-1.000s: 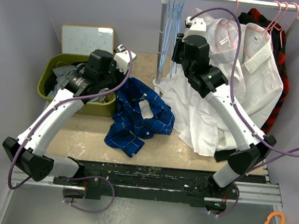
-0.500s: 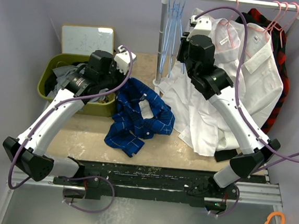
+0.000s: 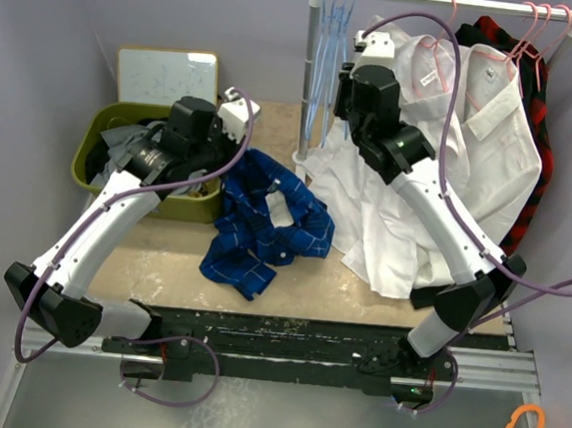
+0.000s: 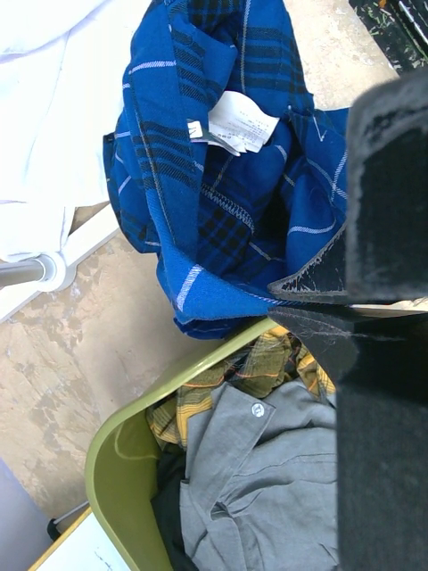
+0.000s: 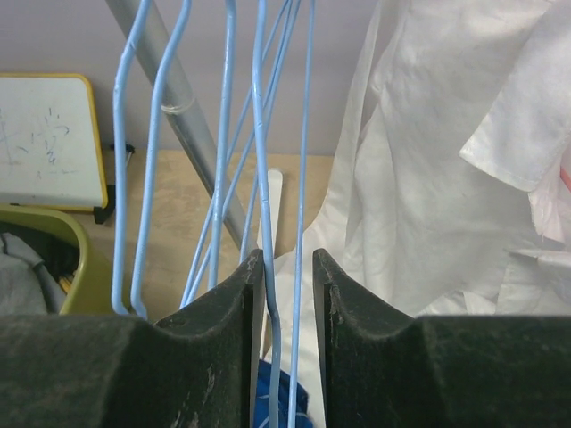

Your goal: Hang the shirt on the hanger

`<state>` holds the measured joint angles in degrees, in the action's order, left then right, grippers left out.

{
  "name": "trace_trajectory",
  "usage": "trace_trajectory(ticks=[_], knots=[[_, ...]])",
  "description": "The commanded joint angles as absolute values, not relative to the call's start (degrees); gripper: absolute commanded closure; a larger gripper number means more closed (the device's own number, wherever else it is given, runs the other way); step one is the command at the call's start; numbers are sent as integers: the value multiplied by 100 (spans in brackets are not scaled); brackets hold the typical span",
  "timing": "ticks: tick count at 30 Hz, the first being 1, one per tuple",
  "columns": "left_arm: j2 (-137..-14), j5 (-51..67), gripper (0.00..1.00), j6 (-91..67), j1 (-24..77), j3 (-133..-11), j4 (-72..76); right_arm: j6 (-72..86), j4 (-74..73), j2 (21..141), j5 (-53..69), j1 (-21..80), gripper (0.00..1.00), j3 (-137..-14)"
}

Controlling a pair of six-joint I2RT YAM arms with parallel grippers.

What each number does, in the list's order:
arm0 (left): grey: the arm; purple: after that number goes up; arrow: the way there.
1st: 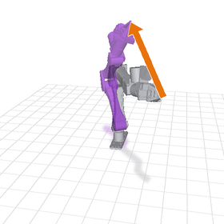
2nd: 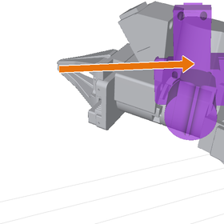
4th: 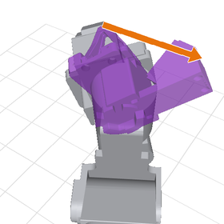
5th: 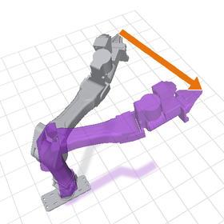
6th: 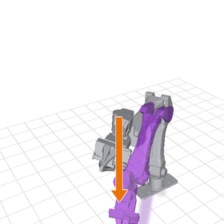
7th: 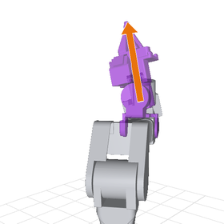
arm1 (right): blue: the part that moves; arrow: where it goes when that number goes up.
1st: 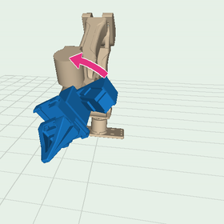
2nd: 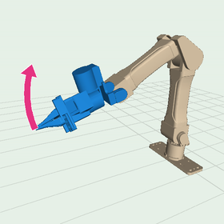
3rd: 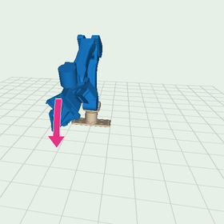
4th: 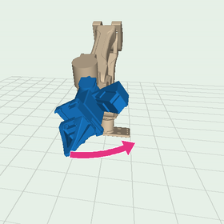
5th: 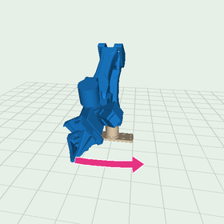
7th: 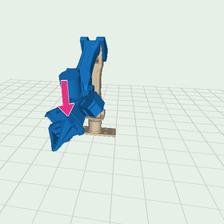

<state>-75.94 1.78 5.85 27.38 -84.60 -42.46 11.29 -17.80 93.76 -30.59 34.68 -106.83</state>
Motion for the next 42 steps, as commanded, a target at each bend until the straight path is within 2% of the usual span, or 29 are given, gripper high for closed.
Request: trace_trajectory(ticks=[1,6,12,42], knots=[[-7365,193,100,714,2684,-8464,-4032,1037,-1687,9378,-3204,3412,70,-10871],[-7315,215,100,721,2691,-8473,-4032,1029,-1688,9404,-3160,3401,72,-10871],[-7337,228,100,729,2681,-8465,-4039,850,-1550,9351,-3086,3394,100,-10877],[-7423,457,96,856,2685,-8503,-4129,481,-1596,8771,-2768,3399,100,-11328]])
